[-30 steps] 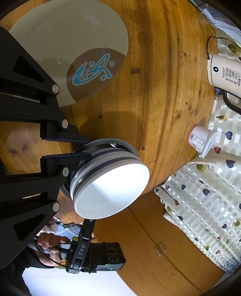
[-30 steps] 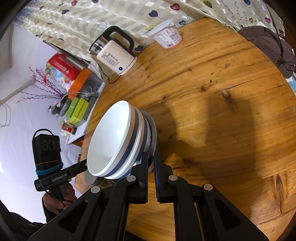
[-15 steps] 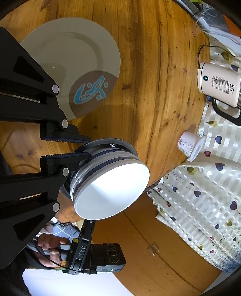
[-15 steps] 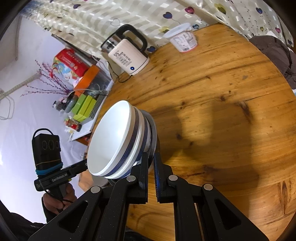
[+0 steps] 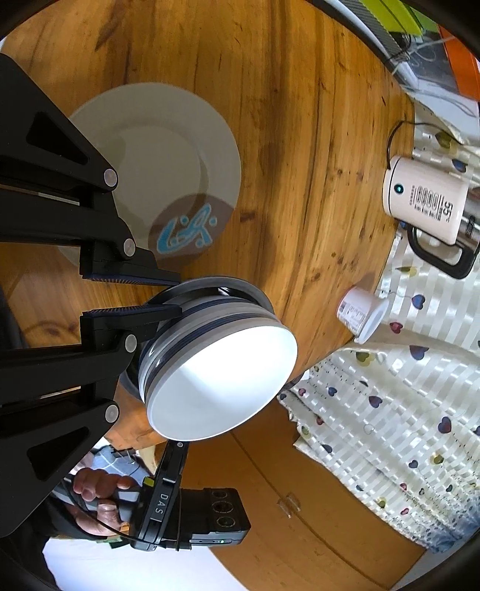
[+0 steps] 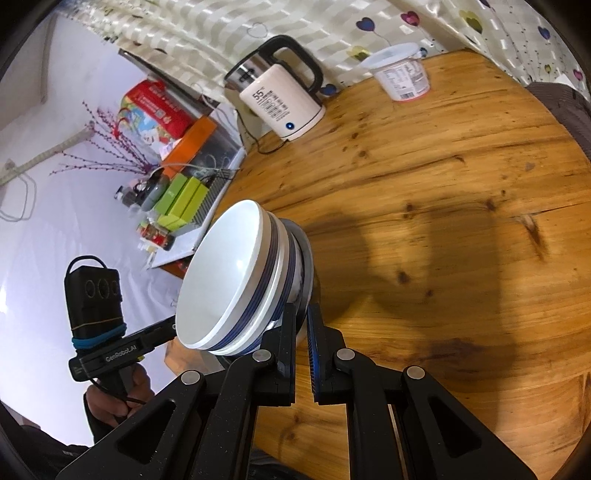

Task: Organize plates and bowls
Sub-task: 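Carry the nested bowls over the beige plate stack with the right gripper, then lower the nested bowls onto the beige plate stack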

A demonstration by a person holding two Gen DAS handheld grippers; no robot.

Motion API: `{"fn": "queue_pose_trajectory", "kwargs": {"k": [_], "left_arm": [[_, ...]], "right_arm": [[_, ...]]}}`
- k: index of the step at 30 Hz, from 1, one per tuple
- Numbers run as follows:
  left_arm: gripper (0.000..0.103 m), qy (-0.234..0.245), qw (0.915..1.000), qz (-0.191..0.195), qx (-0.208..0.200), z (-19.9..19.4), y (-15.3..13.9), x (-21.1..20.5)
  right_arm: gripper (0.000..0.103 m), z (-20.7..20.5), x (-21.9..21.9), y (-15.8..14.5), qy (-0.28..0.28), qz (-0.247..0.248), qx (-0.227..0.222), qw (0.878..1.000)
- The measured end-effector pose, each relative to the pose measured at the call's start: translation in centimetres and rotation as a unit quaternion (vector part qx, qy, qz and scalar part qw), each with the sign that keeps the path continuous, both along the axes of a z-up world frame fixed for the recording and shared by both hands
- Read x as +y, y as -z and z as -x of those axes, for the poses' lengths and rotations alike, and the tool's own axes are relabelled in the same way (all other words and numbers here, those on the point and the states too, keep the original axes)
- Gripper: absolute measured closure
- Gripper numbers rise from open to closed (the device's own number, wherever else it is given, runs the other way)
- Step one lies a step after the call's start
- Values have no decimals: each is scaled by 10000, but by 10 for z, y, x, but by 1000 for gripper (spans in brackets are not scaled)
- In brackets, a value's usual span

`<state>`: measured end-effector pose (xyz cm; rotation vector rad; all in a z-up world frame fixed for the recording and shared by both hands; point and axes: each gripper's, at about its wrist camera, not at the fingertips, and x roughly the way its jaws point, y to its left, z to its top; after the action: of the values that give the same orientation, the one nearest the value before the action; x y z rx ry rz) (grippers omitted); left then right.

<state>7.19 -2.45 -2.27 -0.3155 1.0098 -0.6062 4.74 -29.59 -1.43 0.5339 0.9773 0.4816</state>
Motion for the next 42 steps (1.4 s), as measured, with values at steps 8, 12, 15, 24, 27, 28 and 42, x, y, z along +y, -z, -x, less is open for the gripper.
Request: {"fn": "queue_pose_trajectory", "kwargs": {"k": [8, 12, 15, 24, 27, 28, 42], "left_arm": [[94, -296, 9996, -34, 32, 6, 2, 26], [94, -454, 9989, -51, 43, 8, 4, 40], [94, -578, 9983, -63, 60, 11, 5, 51], [94, -872, 9959, -152, 168, 18, 15, 76], [94, -946, 9951, -189, 206, 21, 18, 81], [94, -962, 9949, -204, 213, 21, 19, 83], [103, -861, 9959, -189, 207, 24, 17, 78]], "right_arm": [[95, -8, 27, 5, -272, -34, 59, 9996], [95, -13, 42, 7, -418, -38, 83, 9991], [95, -17, 54, 8, -529, -37, 106, 9985], [95, -25, 83, 12, -806, -34, 163, 9966], [95, -27, 90, 14, -873, -33, 184, 9960], [95, -28, 92, 15, -899, -40, 195, 9958], [96, -27, 100, 31, -1103, -47, 399, 9931]]}}
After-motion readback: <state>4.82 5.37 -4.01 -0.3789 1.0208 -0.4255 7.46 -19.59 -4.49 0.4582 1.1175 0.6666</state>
